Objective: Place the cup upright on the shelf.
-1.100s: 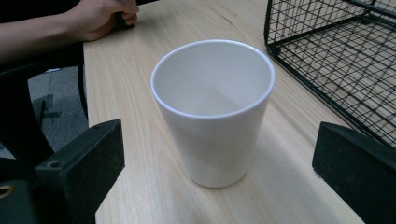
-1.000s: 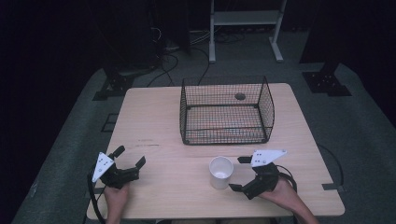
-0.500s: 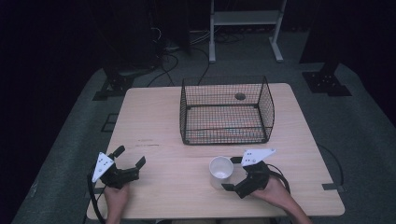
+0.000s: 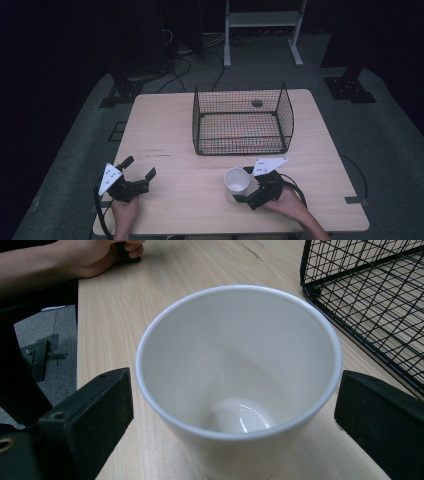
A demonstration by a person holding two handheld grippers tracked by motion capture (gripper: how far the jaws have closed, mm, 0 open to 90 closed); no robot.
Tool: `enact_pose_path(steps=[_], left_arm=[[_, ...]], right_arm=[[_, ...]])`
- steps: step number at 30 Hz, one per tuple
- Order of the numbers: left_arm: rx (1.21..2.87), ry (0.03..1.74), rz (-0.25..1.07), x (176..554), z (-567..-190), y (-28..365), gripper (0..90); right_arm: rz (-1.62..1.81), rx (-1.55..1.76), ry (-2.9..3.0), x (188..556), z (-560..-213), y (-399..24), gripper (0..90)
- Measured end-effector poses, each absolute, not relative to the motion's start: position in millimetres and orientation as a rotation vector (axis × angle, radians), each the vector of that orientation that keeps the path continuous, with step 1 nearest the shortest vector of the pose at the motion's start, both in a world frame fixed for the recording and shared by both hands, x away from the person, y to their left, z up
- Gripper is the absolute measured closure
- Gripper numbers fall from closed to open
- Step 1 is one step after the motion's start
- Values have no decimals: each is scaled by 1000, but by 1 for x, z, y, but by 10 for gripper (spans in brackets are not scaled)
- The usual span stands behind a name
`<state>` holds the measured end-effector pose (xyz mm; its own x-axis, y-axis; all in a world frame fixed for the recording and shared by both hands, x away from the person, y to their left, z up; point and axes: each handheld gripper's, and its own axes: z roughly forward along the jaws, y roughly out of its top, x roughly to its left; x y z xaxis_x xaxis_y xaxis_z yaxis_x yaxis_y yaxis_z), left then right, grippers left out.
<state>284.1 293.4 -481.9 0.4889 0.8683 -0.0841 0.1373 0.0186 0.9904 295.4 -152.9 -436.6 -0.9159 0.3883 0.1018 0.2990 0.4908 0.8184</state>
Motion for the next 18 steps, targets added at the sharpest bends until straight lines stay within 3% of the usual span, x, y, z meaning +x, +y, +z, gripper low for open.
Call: enact_pose_path(steps=[6,14,18], left_arm=[[1464,930,717,284,-482,293,0],[1461,930,719,284,-482,294,0],[1461,930,720,284,-482,294,0]], right_arm=[[1403,601,2637,298,-438,-148,17],[1423,577,2640,301,-438,-147,169],[1413,574,2621,300,-435,-147,189]])
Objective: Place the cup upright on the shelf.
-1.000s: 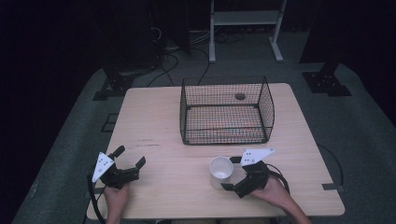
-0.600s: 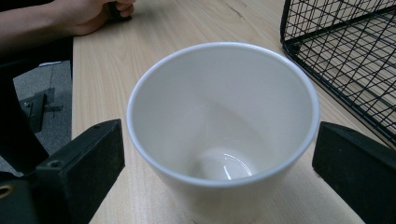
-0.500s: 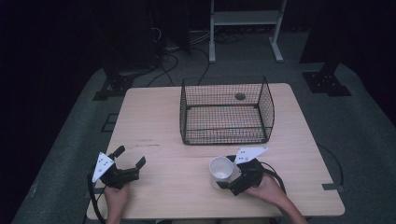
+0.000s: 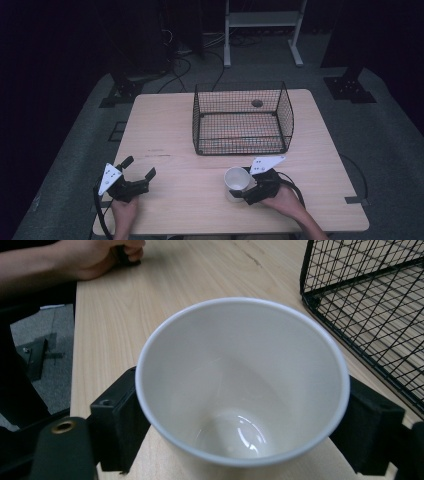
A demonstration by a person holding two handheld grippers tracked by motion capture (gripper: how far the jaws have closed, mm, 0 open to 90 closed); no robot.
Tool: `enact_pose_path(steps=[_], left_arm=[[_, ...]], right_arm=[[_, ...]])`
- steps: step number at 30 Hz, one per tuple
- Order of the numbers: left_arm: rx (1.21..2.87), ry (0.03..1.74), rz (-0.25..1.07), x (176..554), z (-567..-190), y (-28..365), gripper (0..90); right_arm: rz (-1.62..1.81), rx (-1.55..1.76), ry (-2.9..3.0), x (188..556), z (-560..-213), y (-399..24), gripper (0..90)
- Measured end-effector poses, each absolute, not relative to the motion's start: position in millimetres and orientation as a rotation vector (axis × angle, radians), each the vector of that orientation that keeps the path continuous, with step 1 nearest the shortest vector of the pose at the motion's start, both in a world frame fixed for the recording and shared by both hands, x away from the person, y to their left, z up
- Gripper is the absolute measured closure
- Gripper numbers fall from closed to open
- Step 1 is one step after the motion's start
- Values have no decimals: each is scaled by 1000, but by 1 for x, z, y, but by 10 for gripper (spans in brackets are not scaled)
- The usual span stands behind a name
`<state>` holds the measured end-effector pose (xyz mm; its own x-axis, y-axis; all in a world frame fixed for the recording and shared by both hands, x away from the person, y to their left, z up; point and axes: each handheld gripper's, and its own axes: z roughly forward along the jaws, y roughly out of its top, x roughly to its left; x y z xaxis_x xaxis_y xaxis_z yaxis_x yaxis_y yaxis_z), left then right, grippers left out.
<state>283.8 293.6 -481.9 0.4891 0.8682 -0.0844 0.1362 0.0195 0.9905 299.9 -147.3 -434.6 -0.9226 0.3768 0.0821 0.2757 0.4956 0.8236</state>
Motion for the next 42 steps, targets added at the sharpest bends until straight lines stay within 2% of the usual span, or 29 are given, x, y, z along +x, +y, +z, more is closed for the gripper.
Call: enact_pose_path(steps=[16,42], left_arm=[[1464,925,719,284,-482,293,0],[1462,930,714,284,-482,293,0]], right_arm=[[1453,565,2659,314,-416,-149,192],[1526,543,2647,347,-365,-143,192]])
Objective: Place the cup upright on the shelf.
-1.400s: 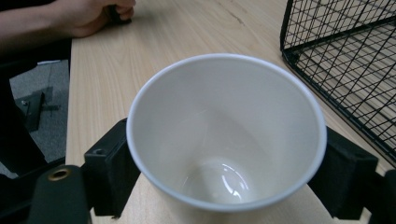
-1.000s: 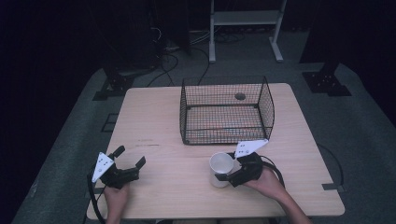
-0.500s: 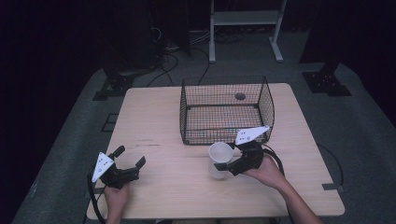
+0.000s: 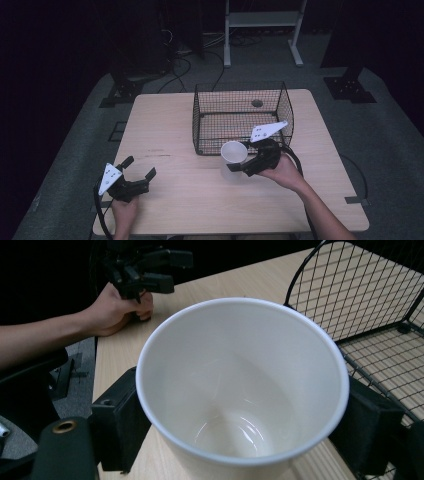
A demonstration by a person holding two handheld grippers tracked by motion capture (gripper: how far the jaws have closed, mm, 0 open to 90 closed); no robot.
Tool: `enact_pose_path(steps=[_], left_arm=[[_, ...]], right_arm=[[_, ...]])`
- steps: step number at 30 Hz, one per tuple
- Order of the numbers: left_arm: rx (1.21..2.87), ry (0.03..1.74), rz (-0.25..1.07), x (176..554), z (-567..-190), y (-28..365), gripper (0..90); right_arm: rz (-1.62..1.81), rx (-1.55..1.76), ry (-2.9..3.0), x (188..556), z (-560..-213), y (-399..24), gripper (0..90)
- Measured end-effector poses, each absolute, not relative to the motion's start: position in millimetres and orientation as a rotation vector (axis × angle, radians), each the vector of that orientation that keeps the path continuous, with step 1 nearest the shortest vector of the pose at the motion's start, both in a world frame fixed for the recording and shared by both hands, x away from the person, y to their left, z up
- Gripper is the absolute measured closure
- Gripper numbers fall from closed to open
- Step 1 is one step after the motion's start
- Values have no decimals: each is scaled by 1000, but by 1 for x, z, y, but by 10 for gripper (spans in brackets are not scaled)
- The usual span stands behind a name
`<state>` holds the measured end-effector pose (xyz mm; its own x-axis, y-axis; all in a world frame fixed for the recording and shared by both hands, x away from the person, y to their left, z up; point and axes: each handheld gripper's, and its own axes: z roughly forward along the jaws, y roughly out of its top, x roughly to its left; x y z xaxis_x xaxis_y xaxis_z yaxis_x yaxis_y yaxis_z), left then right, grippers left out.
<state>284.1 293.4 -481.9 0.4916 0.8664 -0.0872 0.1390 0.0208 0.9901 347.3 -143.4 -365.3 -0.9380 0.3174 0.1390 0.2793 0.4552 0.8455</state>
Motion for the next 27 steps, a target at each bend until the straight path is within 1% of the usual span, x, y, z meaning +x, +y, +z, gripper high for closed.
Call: enact_pose_path(steps=[14,27], left_arm=[[1462,927,713,284,-482,293,0],[1463,929,709,284,-482,293,0]], right_arm=[[1538,535,2629,363,-346,-138,192],[1534,516,2617,385,-322,-129,192]])
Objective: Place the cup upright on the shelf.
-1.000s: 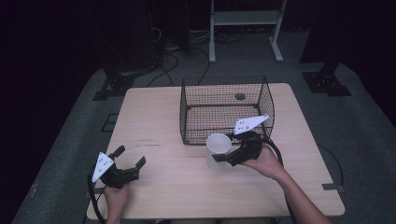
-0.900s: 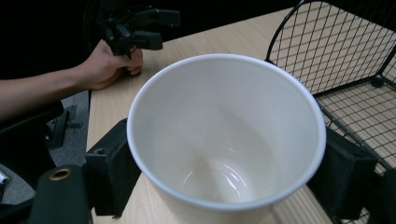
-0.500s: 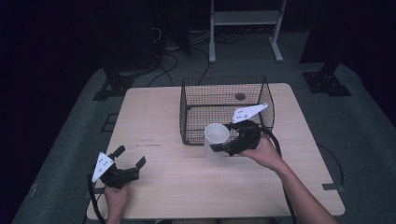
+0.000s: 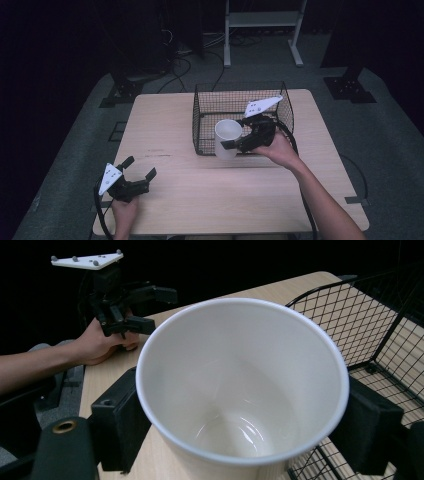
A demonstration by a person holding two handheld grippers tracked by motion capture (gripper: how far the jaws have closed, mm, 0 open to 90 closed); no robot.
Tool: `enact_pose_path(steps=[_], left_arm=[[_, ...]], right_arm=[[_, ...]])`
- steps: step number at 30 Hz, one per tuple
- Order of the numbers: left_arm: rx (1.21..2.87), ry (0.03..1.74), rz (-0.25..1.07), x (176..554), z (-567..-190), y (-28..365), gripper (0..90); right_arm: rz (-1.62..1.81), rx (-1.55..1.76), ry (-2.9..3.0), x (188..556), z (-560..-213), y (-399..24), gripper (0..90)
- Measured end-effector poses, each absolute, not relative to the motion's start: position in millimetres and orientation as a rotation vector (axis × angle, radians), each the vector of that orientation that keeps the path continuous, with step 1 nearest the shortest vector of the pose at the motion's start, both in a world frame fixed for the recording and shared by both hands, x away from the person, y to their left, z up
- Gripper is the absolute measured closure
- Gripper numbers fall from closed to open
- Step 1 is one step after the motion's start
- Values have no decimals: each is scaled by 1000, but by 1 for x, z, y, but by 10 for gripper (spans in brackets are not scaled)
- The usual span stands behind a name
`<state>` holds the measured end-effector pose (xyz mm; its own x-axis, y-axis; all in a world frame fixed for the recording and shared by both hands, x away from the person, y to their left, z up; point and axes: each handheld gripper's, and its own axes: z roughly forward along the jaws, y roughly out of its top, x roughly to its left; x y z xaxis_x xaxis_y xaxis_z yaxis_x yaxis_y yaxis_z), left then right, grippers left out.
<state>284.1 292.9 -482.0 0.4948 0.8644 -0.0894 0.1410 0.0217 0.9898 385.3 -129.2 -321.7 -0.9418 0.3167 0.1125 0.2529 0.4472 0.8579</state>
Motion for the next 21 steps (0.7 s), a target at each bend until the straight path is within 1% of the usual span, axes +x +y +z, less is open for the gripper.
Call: enact_pose_path(steps=[21], left_arm=[[1465,927,710,284,-482,293,0]], right_arm=[[1551,580,2613,426,-305,-129,192]])
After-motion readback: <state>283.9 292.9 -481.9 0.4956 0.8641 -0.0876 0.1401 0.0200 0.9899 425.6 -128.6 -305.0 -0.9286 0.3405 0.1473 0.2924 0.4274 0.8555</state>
